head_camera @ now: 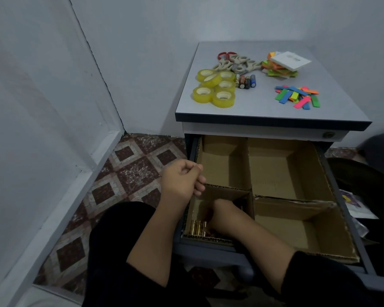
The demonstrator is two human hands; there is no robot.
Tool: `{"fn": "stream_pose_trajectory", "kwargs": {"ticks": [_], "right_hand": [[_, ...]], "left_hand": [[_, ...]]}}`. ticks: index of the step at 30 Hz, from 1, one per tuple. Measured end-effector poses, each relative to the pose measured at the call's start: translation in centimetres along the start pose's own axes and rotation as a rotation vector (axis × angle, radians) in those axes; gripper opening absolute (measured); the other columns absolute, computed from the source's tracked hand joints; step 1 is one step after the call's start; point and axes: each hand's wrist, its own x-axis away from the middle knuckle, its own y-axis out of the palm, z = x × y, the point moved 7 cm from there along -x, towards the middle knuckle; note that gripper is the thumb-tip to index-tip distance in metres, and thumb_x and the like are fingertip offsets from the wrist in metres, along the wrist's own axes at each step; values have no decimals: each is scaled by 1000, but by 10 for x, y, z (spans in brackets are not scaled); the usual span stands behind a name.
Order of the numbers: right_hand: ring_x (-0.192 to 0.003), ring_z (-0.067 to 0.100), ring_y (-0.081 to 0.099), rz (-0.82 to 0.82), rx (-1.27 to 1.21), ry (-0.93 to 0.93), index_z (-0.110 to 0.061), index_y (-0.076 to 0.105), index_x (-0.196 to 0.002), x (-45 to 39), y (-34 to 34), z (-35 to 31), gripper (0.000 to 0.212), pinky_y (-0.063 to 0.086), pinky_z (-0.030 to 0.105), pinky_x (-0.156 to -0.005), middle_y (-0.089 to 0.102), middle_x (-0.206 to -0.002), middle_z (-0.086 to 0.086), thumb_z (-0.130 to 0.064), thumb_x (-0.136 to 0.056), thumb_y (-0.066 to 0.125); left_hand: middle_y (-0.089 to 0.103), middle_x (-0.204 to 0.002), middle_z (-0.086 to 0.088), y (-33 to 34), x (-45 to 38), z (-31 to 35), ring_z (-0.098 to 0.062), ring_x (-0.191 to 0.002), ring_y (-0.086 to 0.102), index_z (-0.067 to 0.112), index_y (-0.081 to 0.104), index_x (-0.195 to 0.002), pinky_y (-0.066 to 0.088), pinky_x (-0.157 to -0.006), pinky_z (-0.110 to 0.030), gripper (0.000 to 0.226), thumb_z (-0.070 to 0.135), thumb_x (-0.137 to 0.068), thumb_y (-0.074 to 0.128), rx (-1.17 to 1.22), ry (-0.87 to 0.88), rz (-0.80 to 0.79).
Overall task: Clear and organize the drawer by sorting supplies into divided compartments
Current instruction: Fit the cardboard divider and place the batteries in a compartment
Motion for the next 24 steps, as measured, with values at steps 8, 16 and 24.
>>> {"fn": "stream_pose_trajectory", "kwargs": {"ticks": [8, 16, 24], "right_hand": [[-99, 22, 63, 43, 21, -61, -13, 61, -118, 4, -4, -5, 29, 53, 35, -88, 64, -111, 9, -15, -89, 58], [-81, 5, 59, 542, -269, -277, -26, 60, -97, 60, -85, -14, 8, 52, 25, -68, 61, -90, -8, -28, -95, 52], [-101, 7, 54, 1134, -325, -284, -17, 63, -115, 67, -225, 22, 21, 45, 20, -84, 61, -110, -3, -18, -96, 53]], "left_hand": [[60, -57, -5, 2, 0, -3, -10, -40, 51, 8, 58, -78, 41, -37, -21, 17, 6, -94, 56, -6, -13, 15], [62, -66, -5, 10, -1, 1, -4, -45, 53, 13, 59, -81, 42, -44, -18, 15, 9, -95, 54, -134, 42, 44], [59, -115, 3, 87, -16, 96, -8, -106, 54, 16, 60, -120, 44, -90, -19, 25, 16, -97, 50, -544, 602, -11]]}}
